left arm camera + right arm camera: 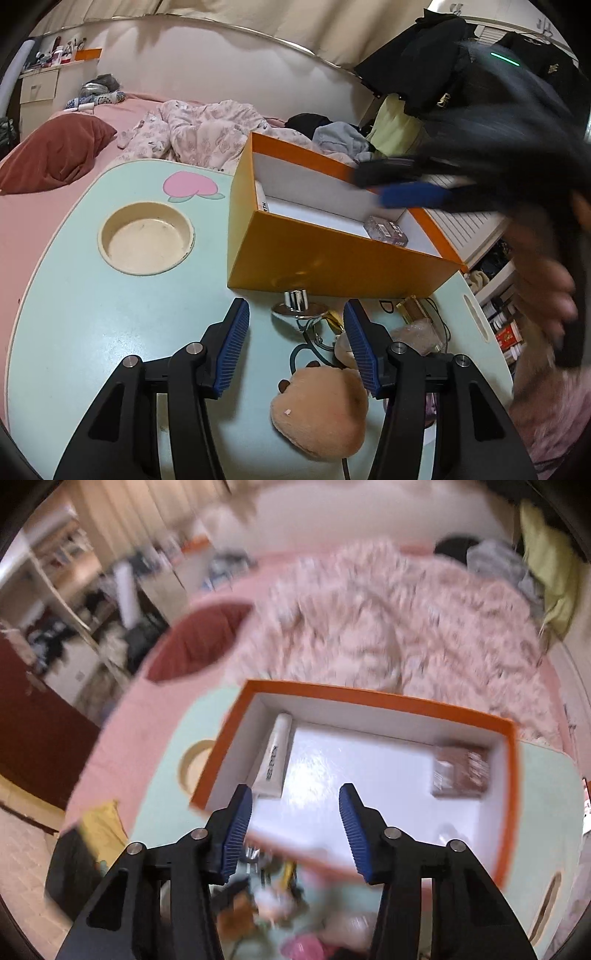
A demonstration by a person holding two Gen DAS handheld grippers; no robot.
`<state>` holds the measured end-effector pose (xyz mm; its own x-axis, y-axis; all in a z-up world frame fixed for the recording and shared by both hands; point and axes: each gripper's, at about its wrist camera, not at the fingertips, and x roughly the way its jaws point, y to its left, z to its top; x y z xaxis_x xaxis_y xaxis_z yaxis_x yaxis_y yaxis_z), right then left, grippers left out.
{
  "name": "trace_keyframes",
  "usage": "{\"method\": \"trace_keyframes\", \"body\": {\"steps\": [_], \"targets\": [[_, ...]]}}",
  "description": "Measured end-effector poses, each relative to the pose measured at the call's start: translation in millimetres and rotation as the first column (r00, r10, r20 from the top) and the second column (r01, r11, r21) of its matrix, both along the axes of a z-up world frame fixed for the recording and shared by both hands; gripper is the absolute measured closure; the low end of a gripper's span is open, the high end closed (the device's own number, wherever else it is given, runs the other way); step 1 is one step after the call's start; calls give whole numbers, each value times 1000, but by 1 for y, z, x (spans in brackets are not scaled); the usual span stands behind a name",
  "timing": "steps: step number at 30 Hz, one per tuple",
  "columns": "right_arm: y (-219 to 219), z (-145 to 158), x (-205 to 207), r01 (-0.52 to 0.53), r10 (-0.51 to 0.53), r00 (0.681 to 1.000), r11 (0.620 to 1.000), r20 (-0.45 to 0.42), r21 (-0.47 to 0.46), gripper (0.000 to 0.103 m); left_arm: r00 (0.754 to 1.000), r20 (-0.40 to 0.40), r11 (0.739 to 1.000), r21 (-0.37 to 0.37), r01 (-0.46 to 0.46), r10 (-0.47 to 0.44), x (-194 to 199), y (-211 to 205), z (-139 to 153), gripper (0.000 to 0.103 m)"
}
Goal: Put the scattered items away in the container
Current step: 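Reach into the box and grasp the white tube with the right tool, then lift the white tube out and set it on the table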
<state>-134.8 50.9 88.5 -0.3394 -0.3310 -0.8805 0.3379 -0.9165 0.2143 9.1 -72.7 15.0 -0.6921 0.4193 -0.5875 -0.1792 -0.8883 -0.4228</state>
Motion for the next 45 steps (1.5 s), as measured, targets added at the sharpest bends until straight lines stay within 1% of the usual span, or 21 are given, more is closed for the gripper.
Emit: {"method": "trace_keyframes", "body": {"steps": [2,5,11,12,14,15,17,24,27,28,29,30,31,33,35,37,39,40,42,43,45], "targets": [[-16,-14,-19,5,-8,999,998,48,60,62,1000,-14,1000,4,0,0,3,-1,1,49],[-35,-28,-28,-2,-9,996,991,85,130,62,1000,-17,1000,15,4,-4,5,-2,1,49],[-52,-54,-40,-5,-21,986,988,165,157,62,1000,-20,999,29,16,-16,7,0,2,49],[-53,-57,-42,-1,-26,983,989,181,145,69,1000,-23,999,28,19,-18,8,0,3,49],[-53,-62,-48,7,-34,971,993,238,114,71,999,-30,1000,24,17,-17,8,1,3,49],[-52,-61,-50,6,-36,969,993,245,120,79,999,-32,1000,25,17,-16,8,1,3,49],[-52,-61,-50,-9,-25,970,990,240,143,83,999,-32,1000,23,19,-18,8,1,3,49],[-41,-51,-43,24,-48,977,993,207,115,83,1000,-27,999,30,16,-15,7,-1,2,49],[-28,-28,-32,41,-52,987,996,149,76,83,1000,-24,999,33,14,-14,6,-2,1,49],[-22,-17,-26,42,-48,991,998,124,55,86,1000,-23,999,33,14,-13,6,-2,1,49],[-15,-5,-19,37,-40,994,999,102,29,93,1000,-23,999,33,13,-12,6,-1,1,49],[-9,5,-12,34,-34,996,999,86,4,93,1000,-23,999,33,13,-12,6,-1,1,49],[0,15,-3,31,-29,997,999,66,-27,93,1000,-23,999,33,13,-12,6,-1,1,49],[13,28,12,25,-24,999,999,34,-34,93,1000,-20,999,31,12,-11,6,-1,1,49],[21,33,21,26,-25,1000,999,17,-26,93,1000,-19,999,32,14,-13,6,-1,1,49],[24,30,21,14,-13,999,1000,35,-9,90,1000,-18,999,31,14,-13,6,-1,1,49],[19,21,16,-11,10,998,1000,58,25,62,1000,-18,999,29,12,-12,7,-2,2,49],[15,14,13,-32,29,997,998,75,45,59,1000,-18,1000,29,11,-11,7,-2,2,49],[3,-5,4,-109,92,985,987,145,118,59,1000,-16,1000,29,8,-8,7,-3,2,49],[-5,-15,-3,-154,123,974,975,189,160,59,1000,-15,1000,29,7,-7,7,-3,2,49],[-13,-30,-12,-220,162,950,955,266,202,59,1000,-12,999,34,6,-6,7,-4,2,49]]}}
